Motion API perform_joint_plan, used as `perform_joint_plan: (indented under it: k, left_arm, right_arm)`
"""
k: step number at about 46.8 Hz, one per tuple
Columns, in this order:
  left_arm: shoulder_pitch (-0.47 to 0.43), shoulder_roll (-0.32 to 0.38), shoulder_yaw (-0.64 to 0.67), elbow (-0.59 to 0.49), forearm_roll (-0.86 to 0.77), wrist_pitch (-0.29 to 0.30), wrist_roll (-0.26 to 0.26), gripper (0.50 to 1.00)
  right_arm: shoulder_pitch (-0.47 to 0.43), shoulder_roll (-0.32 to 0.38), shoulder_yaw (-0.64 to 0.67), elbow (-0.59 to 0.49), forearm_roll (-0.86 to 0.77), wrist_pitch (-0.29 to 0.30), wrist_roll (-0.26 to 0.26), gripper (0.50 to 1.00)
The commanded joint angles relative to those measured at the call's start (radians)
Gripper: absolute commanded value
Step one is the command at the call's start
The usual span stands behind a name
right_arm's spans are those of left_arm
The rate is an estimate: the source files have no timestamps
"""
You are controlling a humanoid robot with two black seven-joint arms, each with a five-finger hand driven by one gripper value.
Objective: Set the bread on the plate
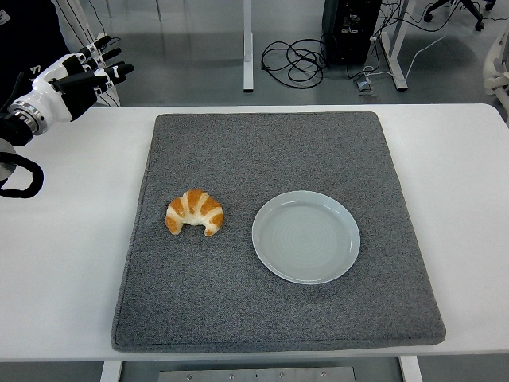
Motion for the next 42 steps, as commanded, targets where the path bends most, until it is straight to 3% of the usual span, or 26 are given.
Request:
perform_joint_plan:
  k: [1, 42]
  left_arm:
    - [0.0, 0.0, 0.0, 0.0, 0.0, -0.001, -0.001, 0.99]
    - [0.001, 0.0, 0.003, 0.001, -0.005, -0.004, -0.006, 0.99]
  right_arm:
    - [0.0, 0.0, 0.0, 0.0, 0.0, 0.001, 0.0, 1.0]
    - [0.0, 0.0, 0.0, 0.0, 0.0, 0.001, 0.0, 1.0]
